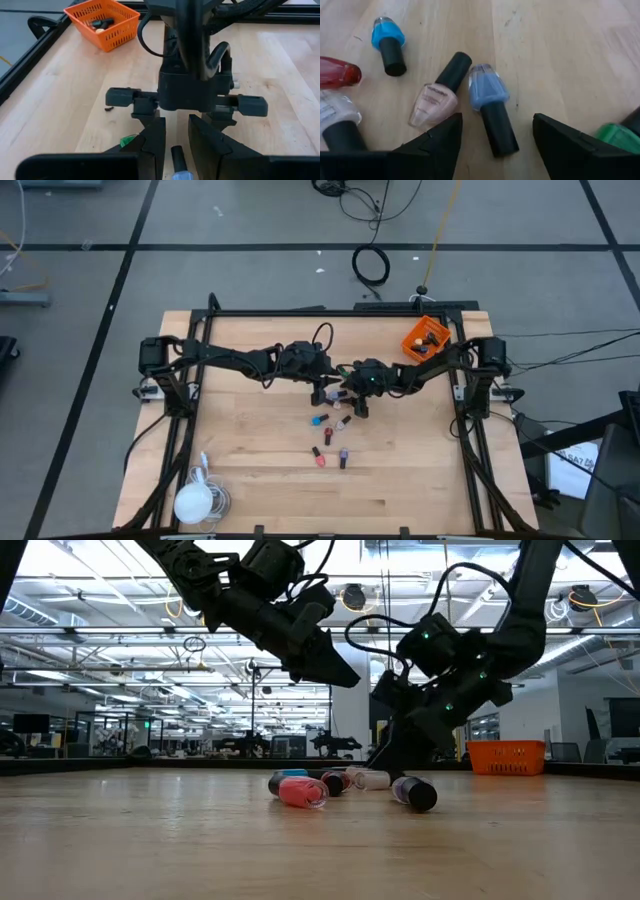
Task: Pick & Place Nail Polish
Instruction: Put the light blue nail polish bottle into the orange basket
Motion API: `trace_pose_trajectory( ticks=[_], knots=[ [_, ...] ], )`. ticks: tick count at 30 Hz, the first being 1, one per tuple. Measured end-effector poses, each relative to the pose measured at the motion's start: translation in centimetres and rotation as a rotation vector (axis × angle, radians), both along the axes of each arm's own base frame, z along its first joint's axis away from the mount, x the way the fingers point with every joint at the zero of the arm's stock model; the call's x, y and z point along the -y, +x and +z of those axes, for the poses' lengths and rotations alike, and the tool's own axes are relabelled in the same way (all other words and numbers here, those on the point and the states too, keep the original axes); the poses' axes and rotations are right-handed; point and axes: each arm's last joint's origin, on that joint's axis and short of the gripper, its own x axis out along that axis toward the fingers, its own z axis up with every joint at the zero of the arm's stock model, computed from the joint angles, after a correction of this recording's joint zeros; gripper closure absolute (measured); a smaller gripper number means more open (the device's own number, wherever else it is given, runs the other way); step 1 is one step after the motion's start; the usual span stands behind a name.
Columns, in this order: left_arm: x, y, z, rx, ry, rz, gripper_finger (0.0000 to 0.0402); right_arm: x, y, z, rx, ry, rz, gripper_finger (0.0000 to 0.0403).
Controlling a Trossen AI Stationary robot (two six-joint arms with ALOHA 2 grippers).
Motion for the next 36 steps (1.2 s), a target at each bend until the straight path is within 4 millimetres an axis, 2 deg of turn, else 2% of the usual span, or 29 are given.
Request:
trace_pose_trajectory(
  ticks=[8, 17, 20, 24, 27, 30, 36],
  knots=[
    [0.0, 0.0, 0.0, 0.003, 0.008, -0.003, 0.0321, 0.0, -0.1, -0.3, -0.022, 0.001, -0.005, 0.0232],
    [0.0, 0.0, 0.0, 0.003, 0.007, -0.003, 0.0321, -0.1, -0.3, -0.6, -0.057, -0.022, 0.021, 0.0348],
    [0.0, 0.0, 0.0, 0.003, 0.007, -0.002, 0.0321, -0.1, -0.3, -0.5, -0.056, -0.023, 0.022, 0.0354],
    [0.0, 0.0, 0.0, 0.003, 0.006, -0.001, 0.0321, -0.2, -0.6, 1.0, -0.037, -0.019, 0.022, 0.0354],
    [0.0, 0.1, 0.1, 0.013, 0.0, 0.002, 0.0321, -0.5, -0.9, 3.0, 0.003, -0.051, 0.031, 0.0354],
    [0.0, 0.1, 0.3, 0.033, -0.019, 0.012, 0.0321, -1.2, -1.4, 5.2, 0.029, -0.153, -0.002, 0.0354],
    [0.1, 0.3, 0.6, 0.075, -0.131, 0.067, 0.0321, -2.7, -3.3, 7.5, -0.036, -0.372, -0.138, 0.0354]
  ],
)
